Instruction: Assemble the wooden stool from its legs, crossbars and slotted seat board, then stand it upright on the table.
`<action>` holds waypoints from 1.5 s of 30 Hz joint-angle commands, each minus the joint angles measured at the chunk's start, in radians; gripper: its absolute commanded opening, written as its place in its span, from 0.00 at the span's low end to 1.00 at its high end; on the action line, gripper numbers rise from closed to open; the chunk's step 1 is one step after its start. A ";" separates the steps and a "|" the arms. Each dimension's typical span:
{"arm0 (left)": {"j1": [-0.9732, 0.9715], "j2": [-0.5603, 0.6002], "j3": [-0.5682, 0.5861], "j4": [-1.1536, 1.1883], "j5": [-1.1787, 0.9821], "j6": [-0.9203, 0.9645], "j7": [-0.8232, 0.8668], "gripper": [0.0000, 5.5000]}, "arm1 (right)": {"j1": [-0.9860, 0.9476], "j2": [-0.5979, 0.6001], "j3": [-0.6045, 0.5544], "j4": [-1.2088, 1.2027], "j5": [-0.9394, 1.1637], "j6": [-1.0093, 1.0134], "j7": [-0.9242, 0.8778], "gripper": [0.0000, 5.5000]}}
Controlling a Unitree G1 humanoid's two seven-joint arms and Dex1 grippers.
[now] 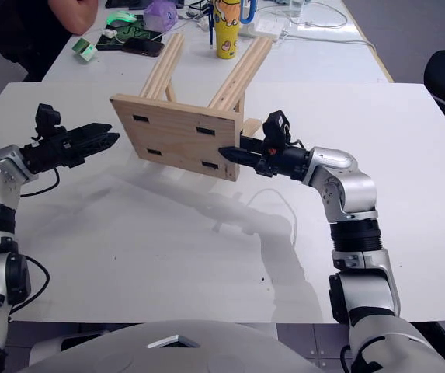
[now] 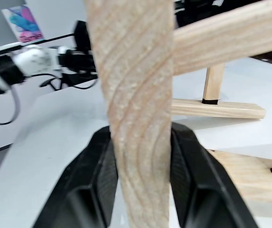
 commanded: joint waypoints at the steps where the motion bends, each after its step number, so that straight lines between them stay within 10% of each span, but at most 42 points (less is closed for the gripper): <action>1: -0.081 -0.037 -0.040 0.080 0.063 -0.026 -0.013 0.54 | 0.006 -0.012 0.016 -0.033 0.050 0.037 0.048 0.24; 14: -0.030 0.040 -0.129 -0.149 0.029 0.225 -0.254 0.46 | -0.043 -0.073 0.006 0.063 0.089 0.101 0.161 0.24; 25: -0.086 0.062 -0.071 -0.406 -0.226 0.720 -0.265 0.30 | -0.273 -0.213 0.076 0.232 0.212 0.557 0.331 0.24; 37: -0.410 -0.019 -0.200 0.014 -0.138 0.879 -0.306 0.29 | -0.635 -0.212 0.387 0.639 0.224 0.802 0.495 0.24; 45: -0.629 -0.105 -0.266 0.318 -0.011 0.777 -0.348 0.29 | -0.794 -0.142 0.381 0.962 0.248 0.841 0.495 0.24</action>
